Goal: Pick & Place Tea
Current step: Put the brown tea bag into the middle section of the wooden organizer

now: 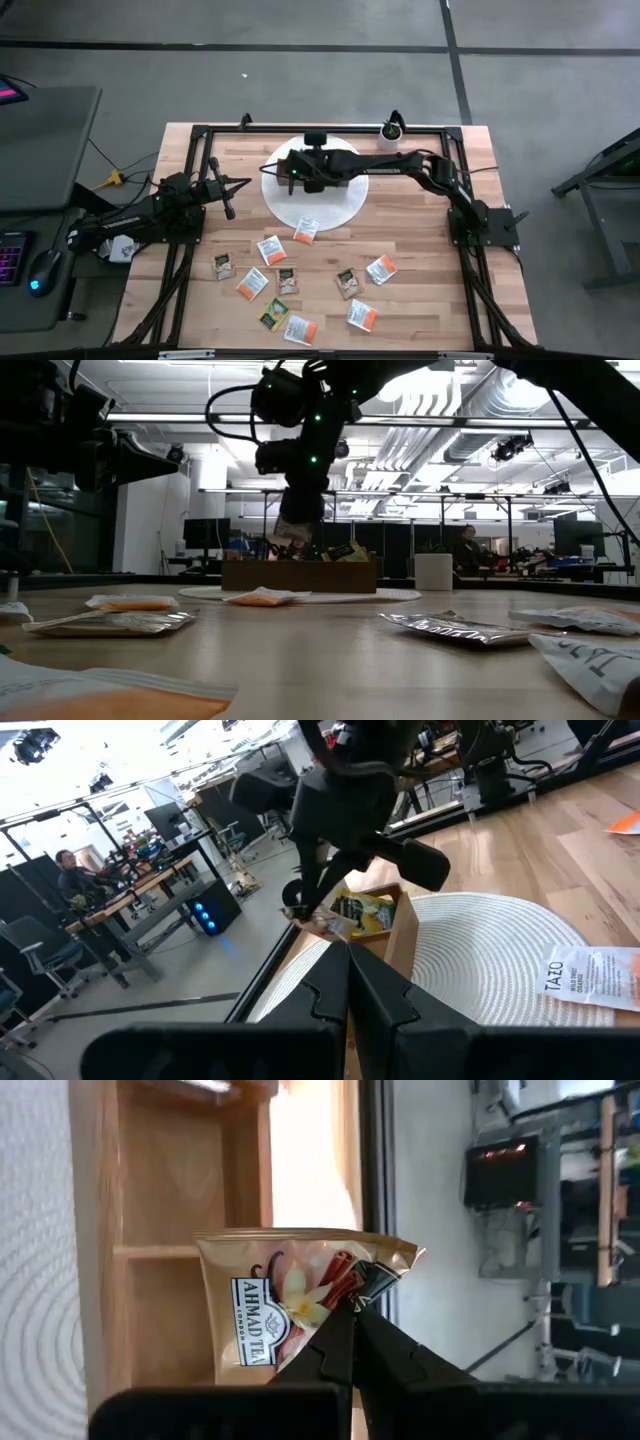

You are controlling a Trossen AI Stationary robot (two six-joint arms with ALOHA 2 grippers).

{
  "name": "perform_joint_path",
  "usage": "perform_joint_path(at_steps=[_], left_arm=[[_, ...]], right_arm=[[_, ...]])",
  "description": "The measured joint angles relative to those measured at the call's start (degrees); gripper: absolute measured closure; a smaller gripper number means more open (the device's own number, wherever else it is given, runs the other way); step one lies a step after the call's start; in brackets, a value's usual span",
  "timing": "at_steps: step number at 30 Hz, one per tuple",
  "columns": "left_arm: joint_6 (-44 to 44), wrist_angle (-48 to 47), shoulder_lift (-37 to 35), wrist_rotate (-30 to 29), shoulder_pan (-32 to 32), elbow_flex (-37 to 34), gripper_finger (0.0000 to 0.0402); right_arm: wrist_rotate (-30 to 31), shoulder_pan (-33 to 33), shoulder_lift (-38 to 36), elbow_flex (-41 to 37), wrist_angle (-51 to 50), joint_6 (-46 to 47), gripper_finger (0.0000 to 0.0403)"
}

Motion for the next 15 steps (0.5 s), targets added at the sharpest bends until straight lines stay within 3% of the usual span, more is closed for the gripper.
perform_joint_path(at_steps=[7,15], left_arm=[[0.0,0.0,0.0,0.0,0.0,0.0,0.0401],[0.0,0.0,0.0,0.0,0.0,0.0,0.0401]], right_arm=[[-4.2,-1.1,0.3,0.0,-1.8,3.8,0.0402],[-5.0,-1.6,1.6,-0.1,-3.2,5.6,0.0402]])
